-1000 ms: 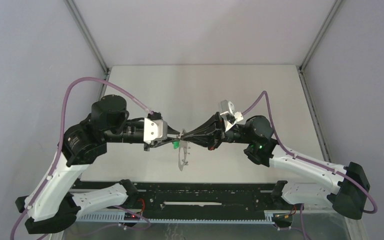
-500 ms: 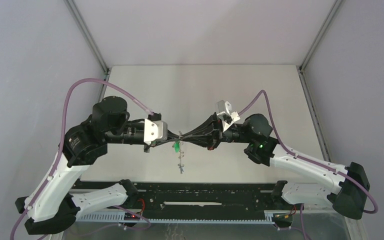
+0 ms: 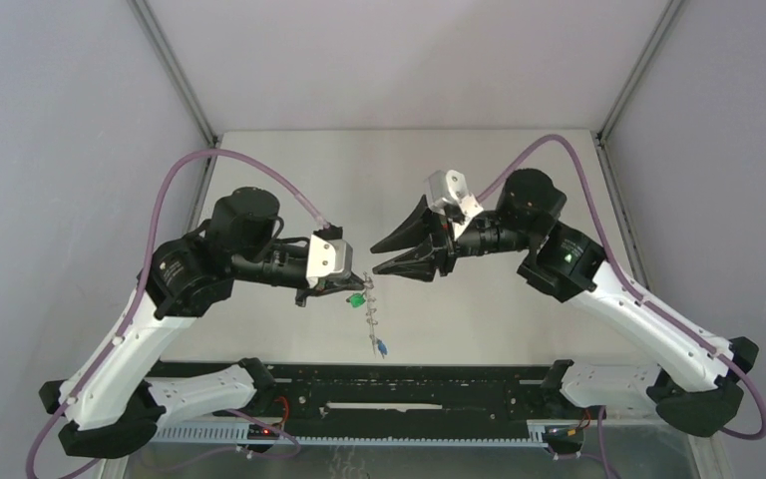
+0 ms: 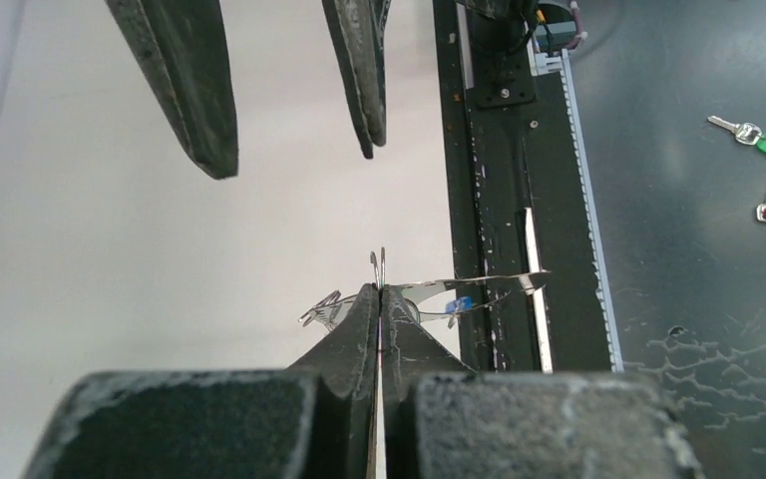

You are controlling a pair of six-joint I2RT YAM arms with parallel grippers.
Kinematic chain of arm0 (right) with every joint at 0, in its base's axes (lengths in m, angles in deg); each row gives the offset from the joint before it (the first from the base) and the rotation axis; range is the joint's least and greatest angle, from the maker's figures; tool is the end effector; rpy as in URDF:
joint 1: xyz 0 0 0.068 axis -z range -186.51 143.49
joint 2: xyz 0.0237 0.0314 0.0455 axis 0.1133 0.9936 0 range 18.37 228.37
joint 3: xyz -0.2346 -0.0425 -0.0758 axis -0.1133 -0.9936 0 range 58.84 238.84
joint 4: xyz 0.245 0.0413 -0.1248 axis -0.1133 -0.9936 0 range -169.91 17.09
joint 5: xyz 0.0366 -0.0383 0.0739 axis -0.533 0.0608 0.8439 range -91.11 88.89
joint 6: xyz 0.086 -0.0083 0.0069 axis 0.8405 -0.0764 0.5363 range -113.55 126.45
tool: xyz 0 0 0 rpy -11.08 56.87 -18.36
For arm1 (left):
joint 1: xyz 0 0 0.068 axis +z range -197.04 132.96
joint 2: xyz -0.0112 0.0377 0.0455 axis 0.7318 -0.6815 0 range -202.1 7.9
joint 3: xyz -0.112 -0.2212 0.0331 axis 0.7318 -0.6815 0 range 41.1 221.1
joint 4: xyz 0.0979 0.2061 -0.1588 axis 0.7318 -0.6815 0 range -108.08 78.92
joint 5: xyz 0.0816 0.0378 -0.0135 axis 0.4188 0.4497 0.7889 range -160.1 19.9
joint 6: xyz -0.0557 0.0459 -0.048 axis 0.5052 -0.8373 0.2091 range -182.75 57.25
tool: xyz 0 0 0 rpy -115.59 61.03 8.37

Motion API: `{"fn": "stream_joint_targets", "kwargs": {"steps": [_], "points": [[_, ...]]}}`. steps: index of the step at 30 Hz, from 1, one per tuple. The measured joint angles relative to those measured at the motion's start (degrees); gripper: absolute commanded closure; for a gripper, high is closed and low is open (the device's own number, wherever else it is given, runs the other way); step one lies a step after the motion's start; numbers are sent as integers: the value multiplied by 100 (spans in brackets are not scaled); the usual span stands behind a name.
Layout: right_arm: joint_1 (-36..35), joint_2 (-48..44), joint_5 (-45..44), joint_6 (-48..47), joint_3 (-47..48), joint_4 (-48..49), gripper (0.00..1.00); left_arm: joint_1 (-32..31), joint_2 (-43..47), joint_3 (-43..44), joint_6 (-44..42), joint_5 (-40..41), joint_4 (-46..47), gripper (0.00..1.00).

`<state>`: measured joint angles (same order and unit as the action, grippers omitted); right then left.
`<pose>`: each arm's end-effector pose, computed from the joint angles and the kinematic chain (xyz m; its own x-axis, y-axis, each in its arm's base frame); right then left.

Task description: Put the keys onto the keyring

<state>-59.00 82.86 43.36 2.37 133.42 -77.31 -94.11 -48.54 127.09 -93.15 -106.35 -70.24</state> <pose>0.1355 0.2647 0.4485 0.1307 0.0869 -0.9876 -0.9837 -0.1125 -0.1401 0.1057 -0.1802 0.4285 0.1857 0.3996 -0.8977 0.9816 -0.0339 0.1880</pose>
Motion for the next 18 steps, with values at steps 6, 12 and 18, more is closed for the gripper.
{"fn": "stream_joint_targets", "kwargs": {"steps": [6, 12, 18], "points": [[-52, 616, 109, -835, 1075, -1738, 59, 0, -199, 4, -59, -55, -179, 100], [-221, 938, -90, -1364, 1351, -2970, 58, 0, -243, 7, -118, -59, -258, 100], [-452, 1078, -367, -1655, 1659, -3539, 58, 0, -243, 7, -146, -61, -278, 100]]}}
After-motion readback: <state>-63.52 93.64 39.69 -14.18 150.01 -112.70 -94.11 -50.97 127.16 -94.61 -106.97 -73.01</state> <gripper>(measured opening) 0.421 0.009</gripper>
